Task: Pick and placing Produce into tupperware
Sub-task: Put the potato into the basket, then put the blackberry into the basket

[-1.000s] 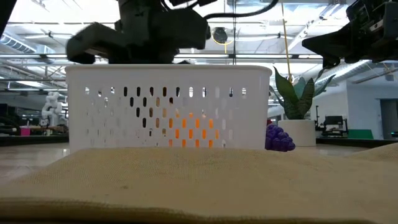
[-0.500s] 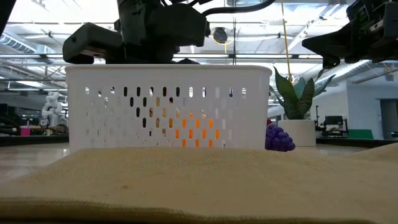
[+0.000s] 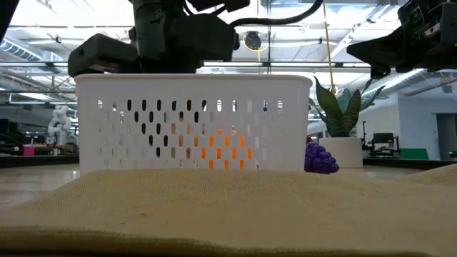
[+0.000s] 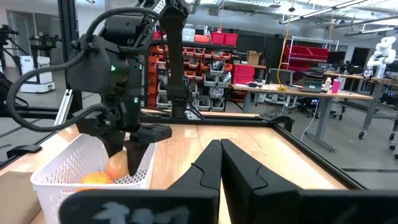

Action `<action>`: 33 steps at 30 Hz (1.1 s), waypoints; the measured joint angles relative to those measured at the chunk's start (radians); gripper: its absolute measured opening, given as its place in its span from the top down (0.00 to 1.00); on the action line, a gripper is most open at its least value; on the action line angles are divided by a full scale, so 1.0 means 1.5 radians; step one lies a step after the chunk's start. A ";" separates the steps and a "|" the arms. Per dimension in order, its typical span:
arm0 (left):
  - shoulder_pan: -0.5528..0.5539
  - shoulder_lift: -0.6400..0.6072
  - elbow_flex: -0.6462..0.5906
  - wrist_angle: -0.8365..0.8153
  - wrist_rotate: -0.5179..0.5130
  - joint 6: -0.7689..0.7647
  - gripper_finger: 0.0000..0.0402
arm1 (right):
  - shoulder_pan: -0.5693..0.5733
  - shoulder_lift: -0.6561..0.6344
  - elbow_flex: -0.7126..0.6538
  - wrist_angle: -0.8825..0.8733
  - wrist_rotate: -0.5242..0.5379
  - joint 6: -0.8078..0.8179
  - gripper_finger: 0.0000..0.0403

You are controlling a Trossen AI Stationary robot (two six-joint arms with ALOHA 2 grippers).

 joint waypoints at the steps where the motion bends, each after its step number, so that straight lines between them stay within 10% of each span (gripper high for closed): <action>1: 0.000 0.000 -0.003 0.011 0.000 0.000 0.54 | 0.000 0.000 0.000 0.000 0.000 0.000 1.00; 33: 0.005 0.000 0.010 0.006 0.032 -0.031 0.40 | 0.000 0.000 0.000 0.000 0.000 0.000 1.00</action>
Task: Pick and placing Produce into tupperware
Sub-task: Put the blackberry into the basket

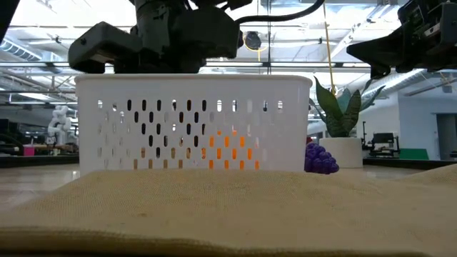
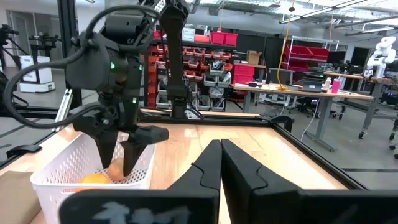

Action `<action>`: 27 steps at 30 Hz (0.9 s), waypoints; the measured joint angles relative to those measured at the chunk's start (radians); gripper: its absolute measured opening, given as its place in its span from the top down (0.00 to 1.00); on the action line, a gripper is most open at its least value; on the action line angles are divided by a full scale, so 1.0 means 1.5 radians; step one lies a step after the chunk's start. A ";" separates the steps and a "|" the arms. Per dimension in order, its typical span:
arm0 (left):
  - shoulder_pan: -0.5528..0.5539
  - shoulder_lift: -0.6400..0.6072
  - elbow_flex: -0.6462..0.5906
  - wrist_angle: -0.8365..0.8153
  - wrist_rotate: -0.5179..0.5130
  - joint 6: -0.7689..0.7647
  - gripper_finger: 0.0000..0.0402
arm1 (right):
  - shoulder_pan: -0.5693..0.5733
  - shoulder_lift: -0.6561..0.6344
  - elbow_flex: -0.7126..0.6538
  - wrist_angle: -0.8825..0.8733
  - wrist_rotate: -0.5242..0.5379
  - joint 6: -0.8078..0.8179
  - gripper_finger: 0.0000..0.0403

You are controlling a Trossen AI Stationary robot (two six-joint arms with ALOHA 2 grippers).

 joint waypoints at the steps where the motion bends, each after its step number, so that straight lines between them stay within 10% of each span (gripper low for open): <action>1: 0.000 0.000 0.008 -0.007 -0.008 -0.004 0.39 | 0.000 0.000 0.000 0.000 0.000 0.000 1.00; 10: -0.008 -0.001 0.085 -0.099 -0.072 -0.035 0.44 | 0.000 0.000 0.000 0.000 0.000 0.000 1.00; 21: -0.008 -0.001 0.159 -0.221 -0.094 -0.078 0.96 | 0.000 0.000 0.000 0.000 0.000 0.000 1.00; 27: -0.009 -0.003 0.197 -0.229 -0.127 -0.034 0.95 | 0.000 0.000 0.000 0.000 0.000 0.000 1.00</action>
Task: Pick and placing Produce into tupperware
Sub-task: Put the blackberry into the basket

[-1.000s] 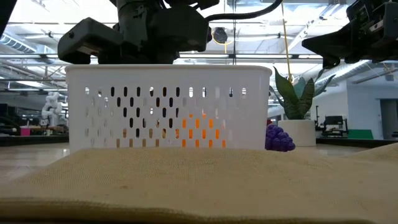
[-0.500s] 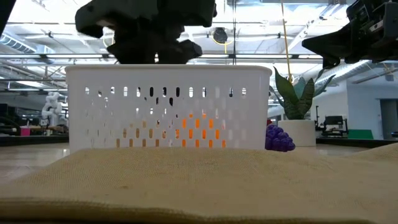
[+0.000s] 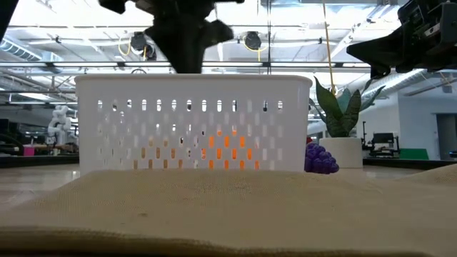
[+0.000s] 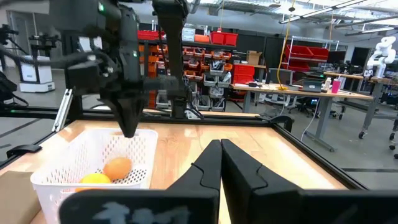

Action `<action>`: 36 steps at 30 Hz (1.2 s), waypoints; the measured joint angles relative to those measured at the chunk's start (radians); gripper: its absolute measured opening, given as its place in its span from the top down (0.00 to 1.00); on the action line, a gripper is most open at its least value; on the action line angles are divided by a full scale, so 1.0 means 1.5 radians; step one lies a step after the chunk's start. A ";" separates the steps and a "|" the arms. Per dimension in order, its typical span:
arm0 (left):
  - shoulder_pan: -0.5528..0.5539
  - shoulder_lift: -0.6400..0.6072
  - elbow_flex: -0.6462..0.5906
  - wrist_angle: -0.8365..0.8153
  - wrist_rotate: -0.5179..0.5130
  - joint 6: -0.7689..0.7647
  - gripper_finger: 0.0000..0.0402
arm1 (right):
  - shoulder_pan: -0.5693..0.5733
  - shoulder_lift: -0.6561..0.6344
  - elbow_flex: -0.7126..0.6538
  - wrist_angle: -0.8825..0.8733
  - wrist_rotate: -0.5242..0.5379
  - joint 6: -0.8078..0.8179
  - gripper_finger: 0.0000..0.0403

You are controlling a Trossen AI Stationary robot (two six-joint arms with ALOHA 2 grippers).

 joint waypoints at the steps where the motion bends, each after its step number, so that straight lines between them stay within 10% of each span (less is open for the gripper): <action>1: -0.002 -0.005 0.006 0.003 -0.018 0.010 0.96 | 0.000 0.000 0.000 0.000 0.000 0.000 1.00; 11: -0.005 -0.213 -0.040 0.166 -0.160 0.040 1.00 | 0.000 0.000 0.000 -0.005 0.000 0.002 1.00; 20: 0.013 -0.501 -0.346 0.383 -0.231 -0.032 1.00 | 0.000 0.000 0.000 -0.005 0.000 0.002 1.00; 31: 0.110 -0.714 -0.768 0.797 0.098 -0.067 1.00 | 0.000 0.000 0.000 -0.004 0.000 0.002 1.00; 36: 0.104 -0.771 -0.873 0.990 0.116 -0.032 1.00 | 0.000 0.000 0.000 -0.004 0.000 0.002 1.00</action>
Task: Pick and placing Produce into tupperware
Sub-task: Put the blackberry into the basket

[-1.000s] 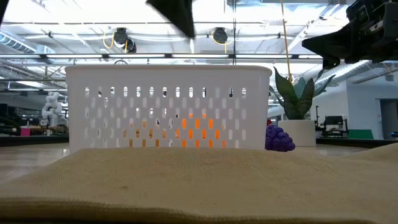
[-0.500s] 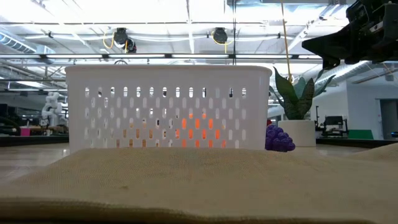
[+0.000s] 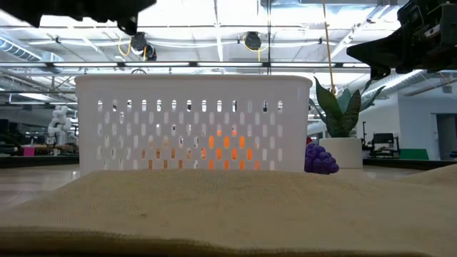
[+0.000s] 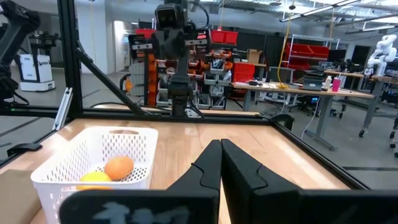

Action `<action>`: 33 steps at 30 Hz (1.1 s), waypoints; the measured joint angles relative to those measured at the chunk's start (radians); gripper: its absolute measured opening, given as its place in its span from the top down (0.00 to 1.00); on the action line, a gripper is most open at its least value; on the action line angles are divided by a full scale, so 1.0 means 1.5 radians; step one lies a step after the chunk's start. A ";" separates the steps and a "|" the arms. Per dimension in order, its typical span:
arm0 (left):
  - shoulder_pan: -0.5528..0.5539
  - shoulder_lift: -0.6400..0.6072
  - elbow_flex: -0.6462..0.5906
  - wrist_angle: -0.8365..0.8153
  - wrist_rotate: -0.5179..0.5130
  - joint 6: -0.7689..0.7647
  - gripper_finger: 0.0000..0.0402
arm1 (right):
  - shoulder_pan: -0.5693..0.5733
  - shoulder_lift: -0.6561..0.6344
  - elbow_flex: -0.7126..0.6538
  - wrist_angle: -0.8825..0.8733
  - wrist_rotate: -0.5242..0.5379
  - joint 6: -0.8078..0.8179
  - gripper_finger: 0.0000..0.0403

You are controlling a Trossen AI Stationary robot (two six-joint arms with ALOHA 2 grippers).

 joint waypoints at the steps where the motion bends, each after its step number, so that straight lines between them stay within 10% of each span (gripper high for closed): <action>1: 0.000 -0.007 -0.021 0.036 0.000 0.005 1.00 | 0.000 0.000 0.000 0.000 0.000 0.000 1.00; 7: 0.000 -0.031 -0.112 0.126 -0.047 0.064 1.00 | 0.000 0.000 0.000 0.000 0.000 0.000 1.00; 19: -0.050 -0.276 -0.115 -0.171 -0.157 0.035 1.00 | 0.000 0.000 0.000 -0.001 0.000 0.004 1.00; 33: -0.085 -0.404 -0.177 -0.164 -0.183 0.088 1.00 | 0.000 0.000 0.000 -0.001 0.000 0.017 1.00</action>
